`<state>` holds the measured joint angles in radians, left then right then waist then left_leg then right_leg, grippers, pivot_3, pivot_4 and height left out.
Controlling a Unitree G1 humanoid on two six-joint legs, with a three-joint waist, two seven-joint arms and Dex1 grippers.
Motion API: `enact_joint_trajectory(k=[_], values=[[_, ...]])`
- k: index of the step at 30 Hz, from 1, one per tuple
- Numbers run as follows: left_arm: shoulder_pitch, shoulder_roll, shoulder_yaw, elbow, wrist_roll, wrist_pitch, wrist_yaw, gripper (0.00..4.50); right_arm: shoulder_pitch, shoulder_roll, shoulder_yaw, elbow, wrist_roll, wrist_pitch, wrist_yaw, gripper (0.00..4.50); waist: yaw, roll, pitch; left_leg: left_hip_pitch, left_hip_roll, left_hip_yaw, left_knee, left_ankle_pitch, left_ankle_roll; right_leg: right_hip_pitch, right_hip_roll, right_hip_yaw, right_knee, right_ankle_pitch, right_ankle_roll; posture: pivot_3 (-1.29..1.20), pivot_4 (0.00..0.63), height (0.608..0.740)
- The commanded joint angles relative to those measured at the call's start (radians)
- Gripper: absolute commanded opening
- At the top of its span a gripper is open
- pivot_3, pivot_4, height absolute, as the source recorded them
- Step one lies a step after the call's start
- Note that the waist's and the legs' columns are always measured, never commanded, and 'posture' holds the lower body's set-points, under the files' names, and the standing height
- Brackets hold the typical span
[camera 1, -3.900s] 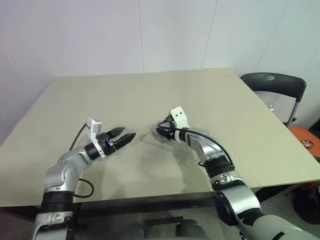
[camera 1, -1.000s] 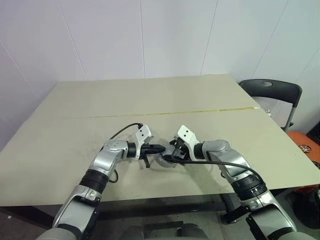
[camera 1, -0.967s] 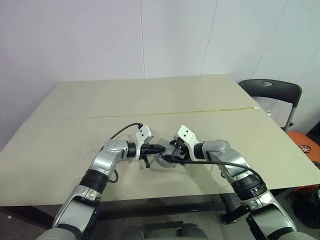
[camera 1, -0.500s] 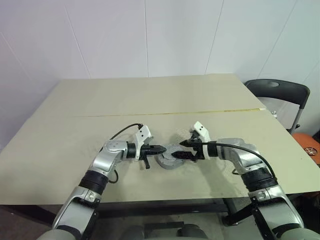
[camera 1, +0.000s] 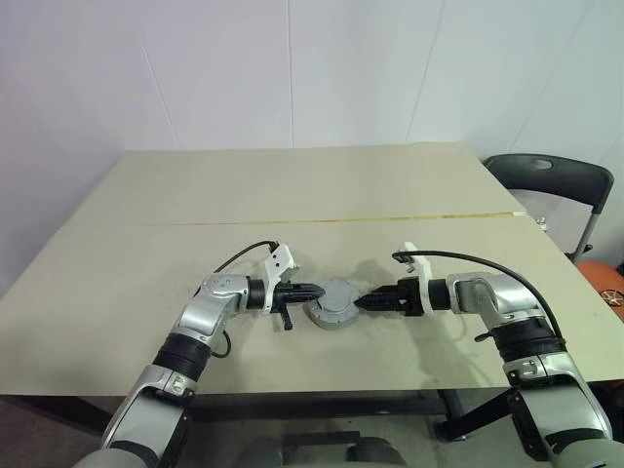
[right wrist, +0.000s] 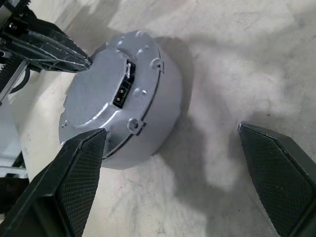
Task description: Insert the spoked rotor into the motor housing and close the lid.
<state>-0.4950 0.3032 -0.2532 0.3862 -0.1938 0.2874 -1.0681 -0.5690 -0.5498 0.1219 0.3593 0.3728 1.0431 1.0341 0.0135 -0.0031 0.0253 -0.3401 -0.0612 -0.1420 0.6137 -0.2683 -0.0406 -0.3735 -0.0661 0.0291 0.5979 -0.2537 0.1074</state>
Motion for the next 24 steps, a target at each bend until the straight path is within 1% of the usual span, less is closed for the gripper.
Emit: enact_joint_trajectory(k=[1,5,9,12,15,18,20,23,24], values=[[0.045,0.022,-0.047,0.062,0.048,0.048,-0.007,0.0,0.008,-0.033,0.012,0.048,-0.029,0.052,-0.044,4.49,0.002,0.0,0.0,0.0,0.0,0.0,0.0,0.0,0.0,0.0,0.0,0.0,0.0,0.0,0.0,0.0,0.0,0.74],[0.044,0.025,-0.048,0.063,0.049,0.047,-0.01,0.0,0.015,-0.016,0.02,0.01,0.011,0.14,-0.035,4.49,0.002,-0.001,-0.001,0.001,0.0,0.0,0.0,0.0,0.0,0.0,0.0,0.0,-0.001,0.0,0.0,0.0,0.0,0.74],[0.041,0.03,-0.048,0.064,0.053,0.045,-0.012,0.0,0.011,0.055,0.004,-0.051,0.077,0.252,-0.065,4.49,0.0,-0.002,-0.003,0.0,0.0,0.0,0.0,-0.002,0.0,0.0,0.0,0.0,-0.001,0.0,0.0,0.0,0.0,0.74],[0.038,0.031,-0.048,0.068,0.053,0.043,-0.013,0.0,-0.01,0.149,-0.022,-0.067,0.115,0.32,-0.107,4.49,-0.004,-0.003,-0.005,0.001,0.001,0.0,-0.001,-0.003,0.0,0.0,0.002,0.0,0.0,0.0,0.0,0.0,0.0,0.74],[0.028,0.035,-0.048,0.081,0.055,0.037,-0.016,0.0,-0.051,0.277,-0.031,-0.037,0.123,0.344,-0.158,4.49,-0.013,-0.004,-0.005,0.002,0.003,0.0,0.0,-0.003,0.0,0.0,0.002,0.0,0.002,0.0,0.0,0.0,0.0,0.74],[0.017,0.042,-0.05,0.096,0.06,0.029,-0.019,0.0,-0.098,0.386,-0.033,0.023,0.107,0.324,-0.21,4.49,-0.04,-0.005,-0.006,0.004,0.004,0.001,0.0,-0.004,-0.001,0.0,0.003,0.0,0.004,0.001,-0.002,0.0,0.0,0.74],[0.008,0.048,-0.049,0.108,0.062,0.023,-0.022,0.0,-0.134,0.453,-0.051,0.073,0.095,0.298,-0.241,4.49,-0.074,-0.006,-0.005,0.004,0.006,0.003,-0.001,-0.007,-0.006,0.0,0.002,-0.001,0.007,0.001,-0.002,0.0,0.0,0.74],[-0.002,0.054,-0.042,0.12,0.061,0.018,-0.024,0.0,-0.153,0.481,-0.059,0.093,0.096,0.283,-0.23,3.87,-0.114,-0.008,-0.005,0.012,0.008,0.001,-0.001,-0.013,-0.014,-0.004,0.001,-0.006,0.015,0.001,-0.002,0.0,0.0,0.74],[-0.004,0.056,-0.039,0.122,0.061,0.017,-0.024,0.0,-0.154,0.481,-0.06,0.093,0.096,0.286,-0.227,3.58,-0.12,-0.007,-0.005,0.015,0.009,0.0,-0.001,-0.015,-0.015,-0.005,0.002,-0.007,0.016,0.001,-0.002,0.0,0.0,0.74]])
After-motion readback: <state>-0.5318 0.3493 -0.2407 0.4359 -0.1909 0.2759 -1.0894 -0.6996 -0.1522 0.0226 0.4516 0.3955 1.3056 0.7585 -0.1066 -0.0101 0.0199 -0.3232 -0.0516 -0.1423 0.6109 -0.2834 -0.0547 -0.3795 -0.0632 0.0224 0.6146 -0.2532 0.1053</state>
